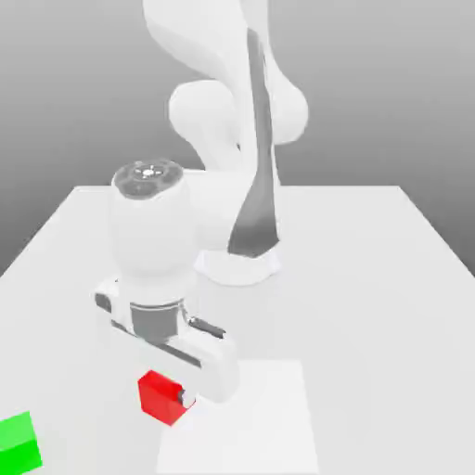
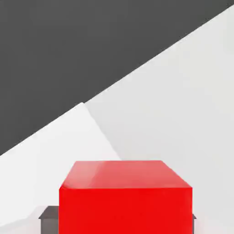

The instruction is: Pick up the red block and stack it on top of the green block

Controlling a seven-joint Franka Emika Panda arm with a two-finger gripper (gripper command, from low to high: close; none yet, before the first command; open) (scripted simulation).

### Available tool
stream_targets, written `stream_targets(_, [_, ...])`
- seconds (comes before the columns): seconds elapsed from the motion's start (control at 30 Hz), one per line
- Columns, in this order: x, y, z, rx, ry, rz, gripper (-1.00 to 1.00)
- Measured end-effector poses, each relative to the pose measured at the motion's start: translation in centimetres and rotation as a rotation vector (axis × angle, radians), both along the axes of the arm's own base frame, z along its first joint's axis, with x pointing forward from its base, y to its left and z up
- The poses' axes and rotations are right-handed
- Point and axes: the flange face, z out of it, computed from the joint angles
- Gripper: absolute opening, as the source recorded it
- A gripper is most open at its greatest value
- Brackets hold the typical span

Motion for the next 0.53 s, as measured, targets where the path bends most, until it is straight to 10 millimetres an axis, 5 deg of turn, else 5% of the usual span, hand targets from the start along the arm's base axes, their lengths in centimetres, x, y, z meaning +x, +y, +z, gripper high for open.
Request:
stream_targets(0.27, [2.7, -15.1, 3.1, 0.001, 0.0, -0.353, -1.0])
stream_targets(0.4, [2.8, -17.0, -1.4, -0.001, 0.0, -0.393, -1.0])
stream_targets(0.43, [2.8, -17.1, -2.4, -0.001, 0.0, -0.395, 1.0])
stream_targets(0.53, [2.8, -17.1, -2.4, -0.001, 0.0, -0.395, 1.0])
